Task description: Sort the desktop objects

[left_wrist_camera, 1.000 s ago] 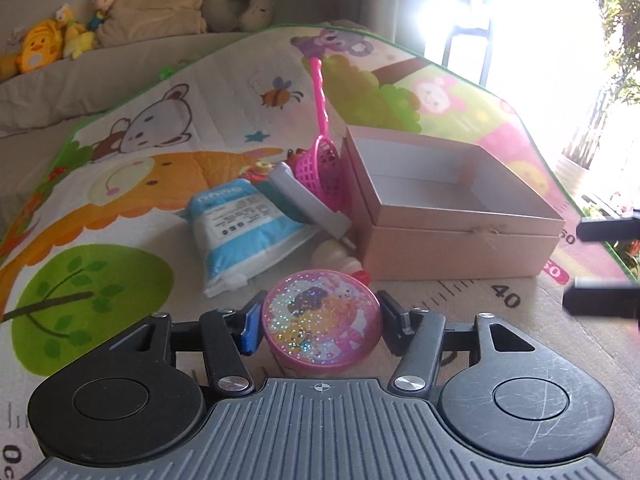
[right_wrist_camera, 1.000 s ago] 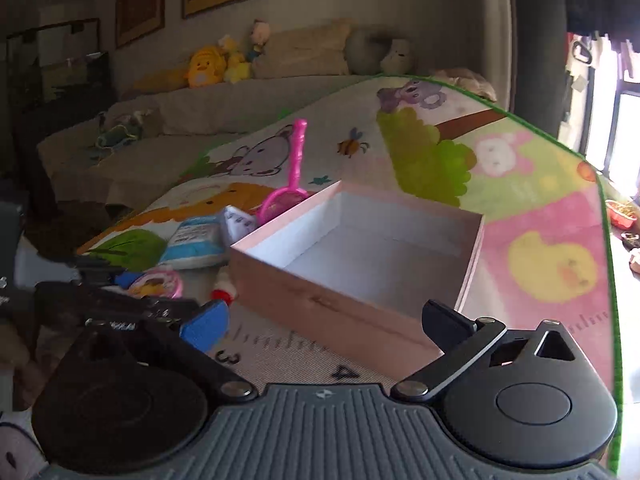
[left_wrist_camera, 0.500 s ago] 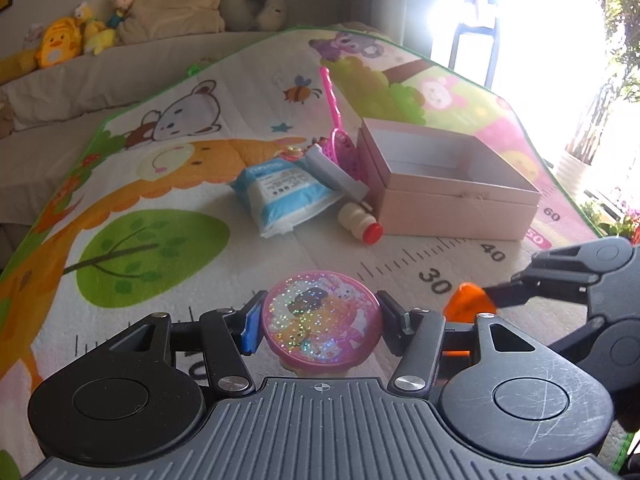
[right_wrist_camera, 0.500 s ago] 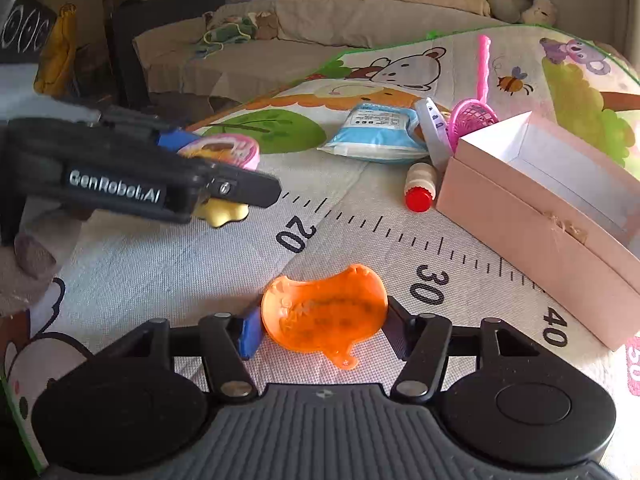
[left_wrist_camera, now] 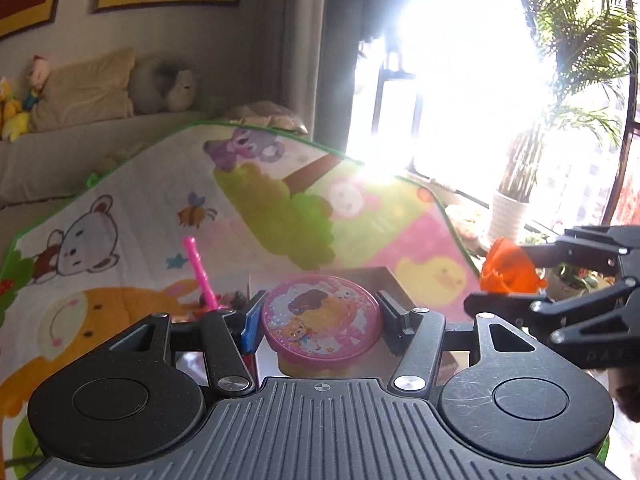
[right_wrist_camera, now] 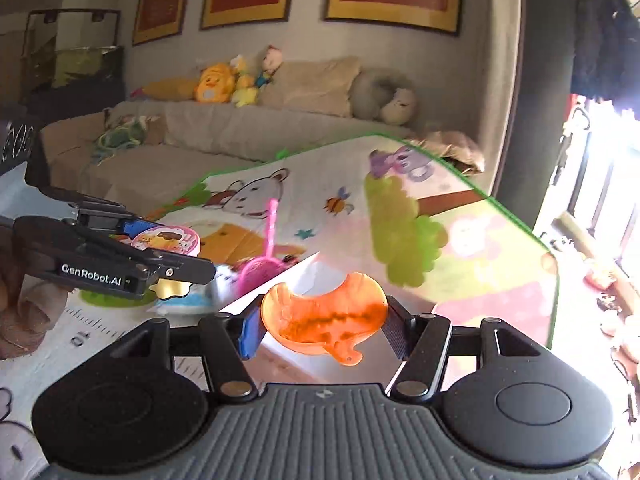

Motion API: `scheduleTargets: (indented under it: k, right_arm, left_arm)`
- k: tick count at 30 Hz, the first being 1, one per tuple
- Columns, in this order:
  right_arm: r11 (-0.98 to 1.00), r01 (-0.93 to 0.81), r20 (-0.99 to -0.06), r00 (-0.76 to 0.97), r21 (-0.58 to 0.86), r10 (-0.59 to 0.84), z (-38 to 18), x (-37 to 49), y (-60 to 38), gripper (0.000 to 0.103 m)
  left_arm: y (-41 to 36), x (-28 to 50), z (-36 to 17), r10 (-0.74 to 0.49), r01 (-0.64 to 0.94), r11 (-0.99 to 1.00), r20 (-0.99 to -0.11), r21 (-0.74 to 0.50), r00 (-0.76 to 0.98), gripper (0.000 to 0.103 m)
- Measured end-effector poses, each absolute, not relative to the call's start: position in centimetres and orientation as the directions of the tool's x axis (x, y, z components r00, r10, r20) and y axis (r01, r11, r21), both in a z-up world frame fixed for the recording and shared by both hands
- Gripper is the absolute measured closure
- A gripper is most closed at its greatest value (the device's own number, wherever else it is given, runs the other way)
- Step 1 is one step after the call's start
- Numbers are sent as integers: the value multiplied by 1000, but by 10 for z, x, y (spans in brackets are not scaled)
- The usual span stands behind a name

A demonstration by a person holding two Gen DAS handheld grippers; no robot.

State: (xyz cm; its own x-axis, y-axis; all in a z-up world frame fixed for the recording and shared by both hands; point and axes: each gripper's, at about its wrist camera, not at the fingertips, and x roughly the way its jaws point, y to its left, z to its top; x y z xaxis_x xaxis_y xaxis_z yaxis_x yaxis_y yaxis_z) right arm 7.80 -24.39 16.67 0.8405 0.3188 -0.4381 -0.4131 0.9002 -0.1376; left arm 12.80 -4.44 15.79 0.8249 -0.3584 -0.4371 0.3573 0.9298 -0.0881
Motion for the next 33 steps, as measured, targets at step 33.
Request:
scheduleTargets:
  k: [33]
  right_arm:
    - [690, -623, -560, 741, -368, 370, 35, 74, -84, 68]
  left_arm:
    - [91, 50, 30, 103, -154, 987, -528, -52, 843, 2]
